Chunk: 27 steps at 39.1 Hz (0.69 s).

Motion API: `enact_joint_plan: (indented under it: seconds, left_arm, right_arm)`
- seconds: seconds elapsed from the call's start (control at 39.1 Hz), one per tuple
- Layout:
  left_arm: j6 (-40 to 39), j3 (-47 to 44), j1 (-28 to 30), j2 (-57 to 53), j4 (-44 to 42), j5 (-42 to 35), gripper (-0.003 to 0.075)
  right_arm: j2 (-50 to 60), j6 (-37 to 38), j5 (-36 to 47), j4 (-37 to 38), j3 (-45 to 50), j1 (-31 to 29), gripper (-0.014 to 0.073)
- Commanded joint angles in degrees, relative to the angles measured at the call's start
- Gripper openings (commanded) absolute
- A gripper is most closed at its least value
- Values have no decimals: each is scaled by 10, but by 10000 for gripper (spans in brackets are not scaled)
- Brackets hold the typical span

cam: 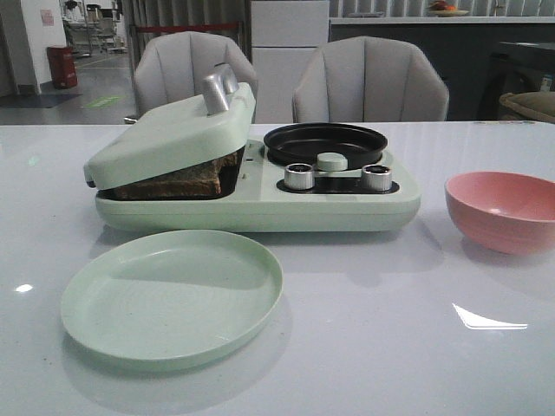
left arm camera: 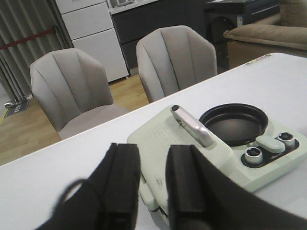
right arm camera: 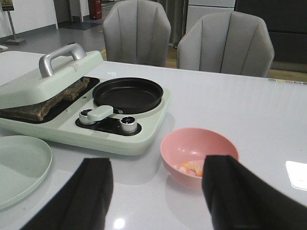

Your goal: Make breakfast with bread and shrimp

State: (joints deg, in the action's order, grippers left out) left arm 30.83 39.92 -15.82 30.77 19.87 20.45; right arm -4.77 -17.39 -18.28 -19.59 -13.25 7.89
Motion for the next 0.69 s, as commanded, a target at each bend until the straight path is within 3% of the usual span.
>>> enact_joint_plan:
  seconds: [0.0, 0.28, 0.54, 0.67]
  left_arm:
    - [-7, -26, -3, -41, 18, -46, 249]
    - [-7, -142, -3, -149, 19, -47, 246]
    - [-7, -190, -3, -196, 44, -19, 244]
    - [-7, -192, -3, -196, 59, -20, 179]
  right_arm:
    - [-5, -5, 45, -7, -14, 1, 507]
    - [-5, -5, 45, -7, -14, 1, 507]
    - [-5, -5, 45, -7, -14, 1, 507]
    - [-5, -5, 45, -7, -14, 1, 507]
